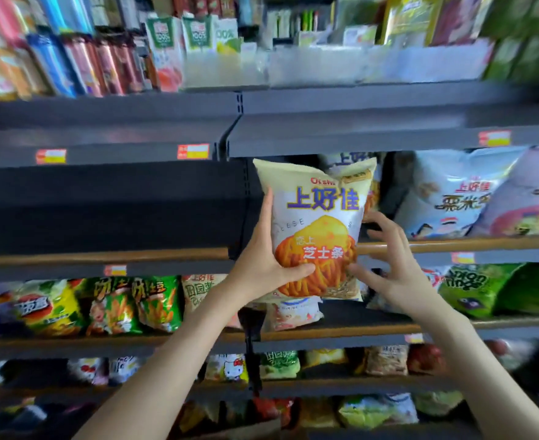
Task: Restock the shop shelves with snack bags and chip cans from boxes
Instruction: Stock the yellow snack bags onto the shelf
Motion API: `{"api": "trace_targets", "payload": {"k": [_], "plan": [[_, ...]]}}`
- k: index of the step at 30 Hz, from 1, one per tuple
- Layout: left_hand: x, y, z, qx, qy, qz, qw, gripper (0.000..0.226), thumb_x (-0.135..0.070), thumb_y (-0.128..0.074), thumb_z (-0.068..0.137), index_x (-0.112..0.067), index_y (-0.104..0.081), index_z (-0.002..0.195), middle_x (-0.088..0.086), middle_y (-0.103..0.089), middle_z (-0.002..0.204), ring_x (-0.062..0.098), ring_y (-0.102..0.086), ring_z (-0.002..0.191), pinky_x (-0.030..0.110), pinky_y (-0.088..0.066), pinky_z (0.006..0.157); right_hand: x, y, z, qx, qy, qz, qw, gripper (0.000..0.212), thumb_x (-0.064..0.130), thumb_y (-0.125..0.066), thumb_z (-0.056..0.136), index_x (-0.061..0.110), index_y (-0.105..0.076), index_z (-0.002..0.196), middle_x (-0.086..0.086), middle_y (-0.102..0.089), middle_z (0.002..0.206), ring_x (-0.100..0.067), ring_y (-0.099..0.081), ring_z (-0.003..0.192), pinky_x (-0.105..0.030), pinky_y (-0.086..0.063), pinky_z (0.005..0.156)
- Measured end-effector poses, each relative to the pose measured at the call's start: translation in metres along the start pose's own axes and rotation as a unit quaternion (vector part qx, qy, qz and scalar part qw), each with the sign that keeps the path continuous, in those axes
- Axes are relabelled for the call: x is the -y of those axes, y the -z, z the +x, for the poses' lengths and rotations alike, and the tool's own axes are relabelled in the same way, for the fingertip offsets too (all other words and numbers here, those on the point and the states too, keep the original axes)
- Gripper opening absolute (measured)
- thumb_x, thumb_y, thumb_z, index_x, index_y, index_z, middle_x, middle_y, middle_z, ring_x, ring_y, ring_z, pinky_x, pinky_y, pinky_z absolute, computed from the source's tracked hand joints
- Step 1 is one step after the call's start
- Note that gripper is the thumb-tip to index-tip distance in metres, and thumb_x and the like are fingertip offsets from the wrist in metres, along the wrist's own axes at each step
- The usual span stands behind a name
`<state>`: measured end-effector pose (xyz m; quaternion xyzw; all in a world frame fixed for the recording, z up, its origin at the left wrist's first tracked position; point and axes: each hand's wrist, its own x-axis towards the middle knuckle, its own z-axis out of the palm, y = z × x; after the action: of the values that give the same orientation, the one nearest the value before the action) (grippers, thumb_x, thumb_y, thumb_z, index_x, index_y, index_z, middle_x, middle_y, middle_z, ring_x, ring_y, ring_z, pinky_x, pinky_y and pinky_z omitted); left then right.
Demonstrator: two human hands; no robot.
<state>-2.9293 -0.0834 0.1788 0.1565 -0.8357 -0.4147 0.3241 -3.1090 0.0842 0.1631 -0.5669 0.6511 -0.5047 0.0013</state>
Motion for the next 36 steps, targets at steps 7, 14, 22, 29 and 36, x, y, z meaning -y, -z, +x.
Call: {"api": "trace_targets", "payload": {"k": [7, 14, 22, 29, 36], "plan": [[-0.003, -0.041, 0.054, -0.019, -0.145, 0.172, 0.974, 0.127, -0.031, -0.086, 0.070, -0.043, 0.016, 0.144, 0.001, -0.009, 0.158, -0.006, -0.011, 0.136, 0.018, -0.023, 0.110, -0.054, 0.009, 0.017, -0.028, 0.082, -0.042, 0.995, 0.109, 0.041, -0.070, 0.083, 0.032, 0.016, 0.150, -0.019, -0.006, 0.159, -0.026, -0.036, 0.139, -0.025, -0.041, 0.106], [0.022, -0.060, 0.103, 0.014, -0.167, 0.205, 0.964, 0.102, -0.039, -0.083, 0.073, 0.000, -0.016, 0.141, 0.031, -0.038, 0.141, 0.029, -0.046, 0.131, 0.036, -0.050, 0.099, -0.085, 0.023, 0.049, -0.138, 0.186, -0.147, 0.962, 0.107, 0.015, -0.071, 0.082, 0.030, 0.009, 0.151, -0.036, -0.013, 0.148, -0.012, 0.002, 0.149, -0.021, -0.027, 0.112], [0.048, -0.074, 0.121, 0.012, -0.140, 0.232, 0.963, 0.106, -0.034, -0.085, 0.073, 0.011, -0.018, 0.142, 0.025, -0.028, 0.147, 0.024, -0.040, 0.134, 0.030, -0.046, 0.103, -0.122, 0.018, 0.061, -0.121, 0.170, -0.152, 0.966, 0.112, 0.021, -0.072, 0.079, 0.030, 0.013, 0.152, -0.034, -0.012, 0.151, 0.003, -0.002, 0.146, -0.035, -0.047, 0.094], [0.057, -0.084, 0.133, 0.034, -0.068, 0.147, 0.986, 0.128, -0.039, -0.076, 0.080, -0.063, 0.043, 0.119, 0.006, -0.009, 0.163, 0.017, -0.035, 0.141, 0.032, -0.043, 0.105, -0.124, 0.019, 0.080, -0.010, 0.047, -0.087, 0.995, 0.103, 0.030, -0.071, 0.084, 0.038, 0.011, 0.146, 0.009, -0.001, 0.153, -0.003, -0.007, 0.144, -0.031, -0.033, 0.110], [0.048, -0.094, 0.133, 0.011, -0.084, 0.166, 0.982, 0.125, -0.042, -0.078, 0.078, -0.062, 0.035, 0.128, 0.005, 0.003, 0.162, 0.018, -0.014, 0.147, 0.046, -0.033, 0.115, -0.110, 0.032, 0.064, -0.159, 0.090, -0.209, 0.961, 0.066, 0.029, -0.063, 0.092, 0.017, -0.029, 0.147, -0.009, -0.047, 0.136, -0.022, -0.046, 0.120, -0.021, -0.037, 0.096]]}}
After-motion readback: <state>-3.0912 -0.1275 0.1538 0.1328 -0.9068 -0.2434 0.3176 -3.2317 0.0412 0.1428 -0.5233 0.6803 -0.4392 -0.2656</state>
